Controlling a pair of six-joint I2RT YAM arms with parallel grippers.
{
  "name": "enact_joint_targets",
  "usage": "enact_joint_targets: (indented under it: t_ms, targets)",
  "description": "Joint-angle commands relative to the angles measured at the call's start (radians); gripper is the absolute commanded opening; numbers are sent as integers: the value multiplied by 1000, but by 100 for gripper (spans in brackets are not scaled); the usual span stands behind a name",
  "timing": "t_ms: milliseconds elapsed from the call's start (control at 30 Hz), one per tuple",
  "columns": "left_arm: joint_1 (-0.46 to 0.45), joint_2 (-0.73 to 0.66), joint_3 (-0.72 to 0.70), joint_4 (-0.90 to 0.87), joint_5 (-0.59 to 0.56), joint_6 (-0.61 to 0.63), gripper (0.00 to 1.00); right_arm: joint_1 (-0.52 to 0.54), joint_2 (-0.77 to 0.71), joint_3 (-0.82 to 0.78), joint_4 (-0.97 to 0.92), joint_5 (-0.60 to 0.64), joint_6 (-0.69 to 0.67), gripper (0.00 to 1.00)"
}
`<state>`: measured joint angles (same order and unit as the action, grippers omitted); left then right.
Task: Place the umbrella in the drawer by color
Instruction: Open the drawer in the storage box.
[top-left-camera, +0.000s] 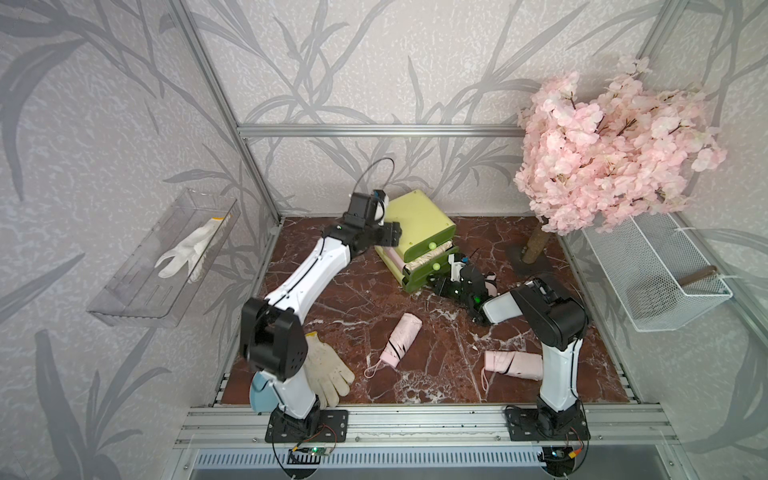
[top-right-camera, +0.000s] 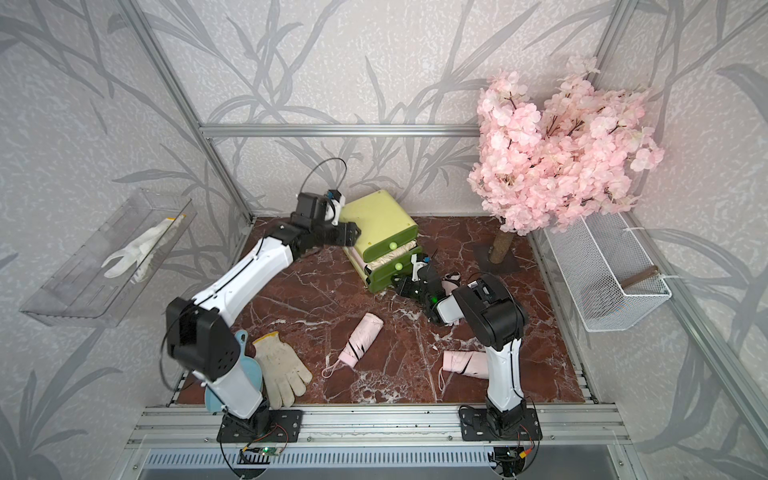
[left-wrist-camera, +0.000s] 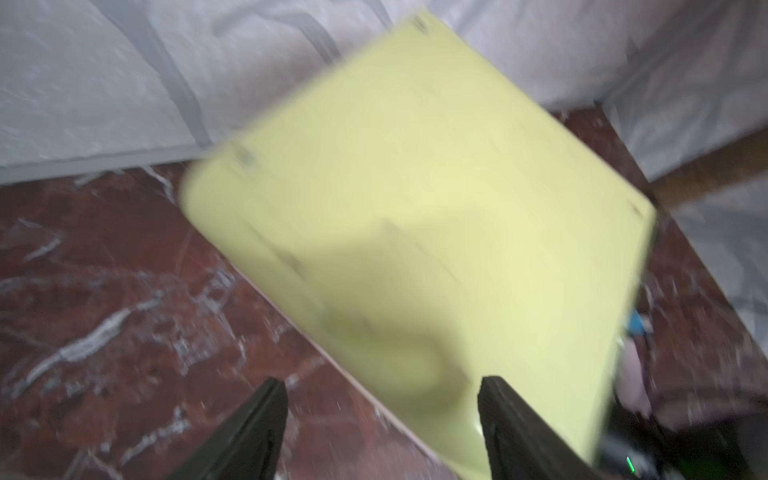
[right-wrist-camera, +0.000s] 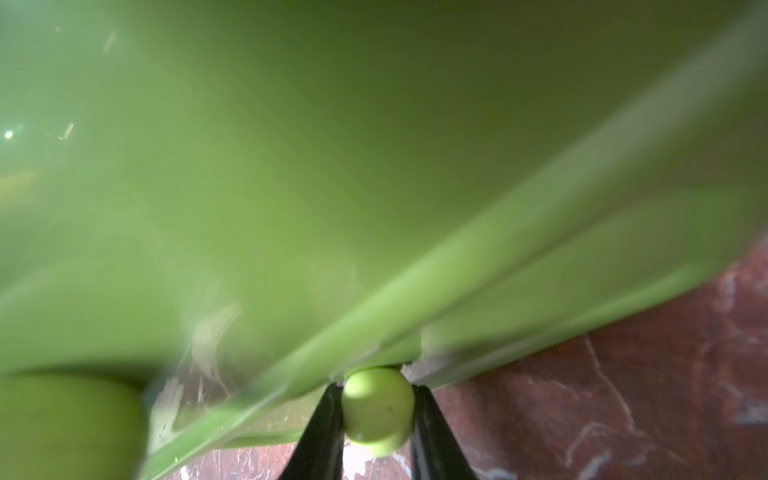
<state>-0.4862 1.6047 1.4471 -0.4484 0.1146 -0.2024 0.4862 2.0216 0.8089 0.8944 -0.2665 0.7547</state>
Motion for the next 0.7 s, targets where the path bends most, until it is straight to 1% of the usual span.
enact_joint_targets:
  t_ms: [0, 100, 167, 233, 300, 367, 400, 467, 533, 567, 600, 667]
  targets:
    - [-133, -144, -187, 72, -201, -51, 75, 6, 12, 26, 43, -16, -4, 8]
    - [-178, -233, -241, 42, -271, -49, 75, 6, 8, 19, 50, -23, -5, 8]
    - [-200, -255, -253, 33, -246, -47, 75, 5, 1, 8, 60, -23, -5, 8]
    - [-235, -244, -266, 38, -243, -60, 74, 5, -9, -1, 64, -20, -4, 8]
    - [-265, -220, -312, 110, -282, -77, 73, 5, -18, -8, 69, -18, -4, 8]
    - [-273, -180, -354, 196, -311, -111, 66, 5, -24, -12, 76, -18, -5, 8]
    - [-277, -161, -369, 232, -343, -121, 65, 5, -26, -14, 80, -19, -5, 8]
    - [-291, -122, -414, 337, -429, -105, 76, 5, -32, -16, 82, -23, -4, 8]
    - [-292, -99, -468, 468, -468, -65, 87, 4, -39, -20, 83, -30, 26, 8]
    - [-292, -87, -481, 520, -491, -57, 99, 4, -40, -22, 85, -35, 26, 8]
    - [-288, -72, -484, 558, -504, -53, 100, 5, -41, -23, 84, -39, 26, 8]
    - [-280, -48, -464, 583, -476, -20, 100, 4, -43, -29, 86, -43, 25, 8]
